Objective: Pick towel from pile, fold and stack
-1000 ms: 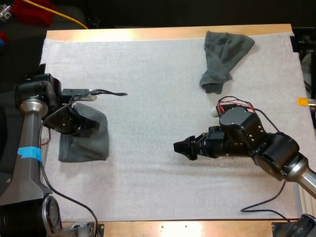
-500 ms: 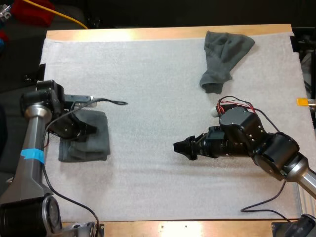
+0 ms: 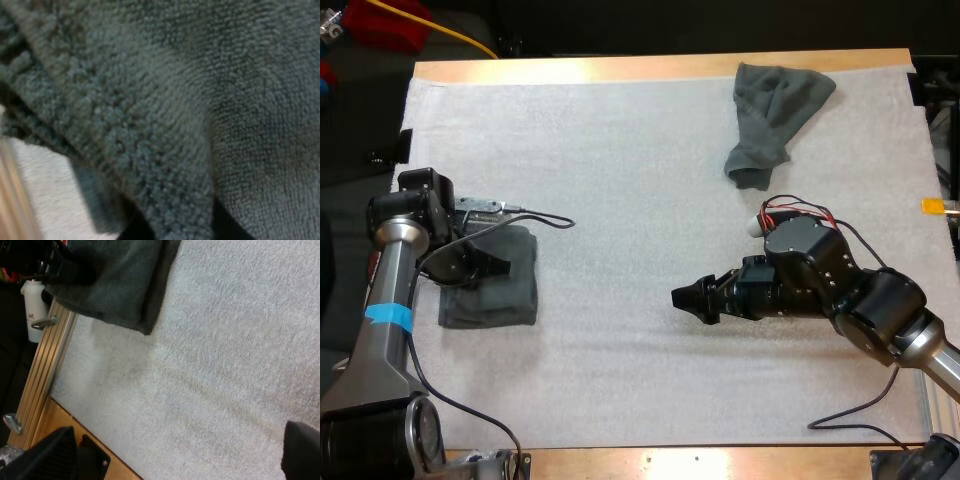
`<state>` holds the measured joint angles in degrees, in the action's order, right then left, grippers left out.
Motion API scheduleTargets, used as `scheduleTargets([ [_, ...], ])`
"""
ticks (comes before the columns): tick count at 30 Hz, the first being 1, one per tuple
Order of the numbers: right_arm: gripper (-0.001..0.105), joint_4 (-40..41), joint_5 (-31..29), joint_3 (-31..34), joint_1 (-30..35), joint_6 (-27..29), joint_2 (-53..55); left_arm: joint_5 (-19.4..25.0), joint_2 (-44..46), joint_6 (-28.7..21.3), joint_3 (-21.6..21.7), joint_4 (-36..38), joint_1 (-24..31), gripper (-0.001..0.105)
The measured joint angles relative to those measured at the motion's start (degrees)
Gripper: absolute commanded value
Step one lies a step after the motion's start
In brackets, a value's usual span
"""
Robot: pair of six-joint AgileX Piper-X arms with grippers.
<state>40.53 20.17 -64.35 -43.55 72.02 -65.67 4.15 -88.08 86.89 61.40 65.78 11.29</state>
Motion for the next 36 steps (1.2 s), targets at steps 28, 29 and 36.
scheduleTargets([
  [28,0.079,0.0,0.0,0.0,0.0,0.0,0.0,4.7,1.6,4.9,1.2,-0.4,0.0,0.064],
  [29,0.079,0.0,0.0,0.0,0.0,0.0,0.0,2.5,1.7,5.0,1.3,-1.1,0.0,0.064],
  [36,0.079,0.0,0.0,0.0,0.0,0.0,0.0,-9.7,1.8,7.2,1.3,-7.6,0.0,0.069],
])
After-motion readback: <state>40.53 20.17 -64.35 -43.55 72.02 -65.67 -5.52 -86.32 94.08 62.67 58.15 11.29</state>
